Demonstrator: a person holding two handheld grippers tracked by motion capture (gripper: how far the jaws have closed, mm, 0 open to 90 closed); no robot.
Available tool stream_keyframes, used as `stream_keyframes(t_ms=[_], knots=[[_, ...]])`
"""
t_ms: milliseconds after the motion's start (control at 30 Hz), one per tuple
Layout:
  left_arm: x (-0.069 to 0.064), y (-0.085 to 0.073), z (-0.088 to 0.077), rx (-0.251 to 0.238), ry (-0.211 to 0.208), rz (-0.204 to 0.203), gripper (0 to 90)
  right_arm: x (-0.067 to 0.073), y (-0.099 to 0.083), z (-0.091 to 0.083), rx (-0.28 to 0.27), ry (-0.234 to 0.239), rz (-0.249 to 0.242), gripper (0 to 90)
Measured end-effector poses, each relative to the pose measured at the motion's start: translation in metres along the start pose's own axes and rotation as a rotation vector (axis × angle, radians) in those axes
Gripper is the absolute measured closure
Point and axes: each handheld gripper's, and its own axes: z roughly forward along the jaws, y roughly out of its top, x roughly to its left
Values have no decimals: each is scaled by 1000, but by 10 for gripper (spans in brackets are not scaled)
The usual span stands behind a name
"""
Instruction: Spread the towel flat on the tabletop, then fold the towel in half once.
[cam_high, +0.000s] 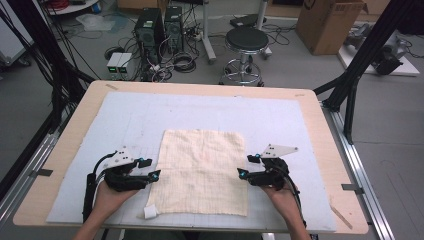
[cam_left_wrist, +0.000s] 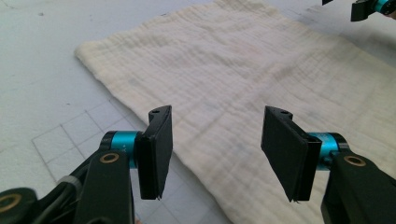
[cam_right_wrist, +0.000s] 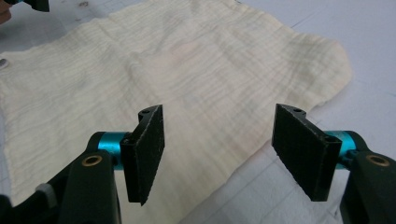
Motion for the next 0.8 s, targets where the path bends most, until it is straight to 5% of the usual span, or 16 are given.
stream_keyframes(t_ms=[433,733,800], knots=[[1,5,1,12,-8,-11,420,1,8,7,5,13,-22,331],[15,28,15,18,18,15,432,-14,25,9,1,-9,-18,337],[20,35,21,21,18,-5,434,-19,28,11,3,-15,-10,343]])
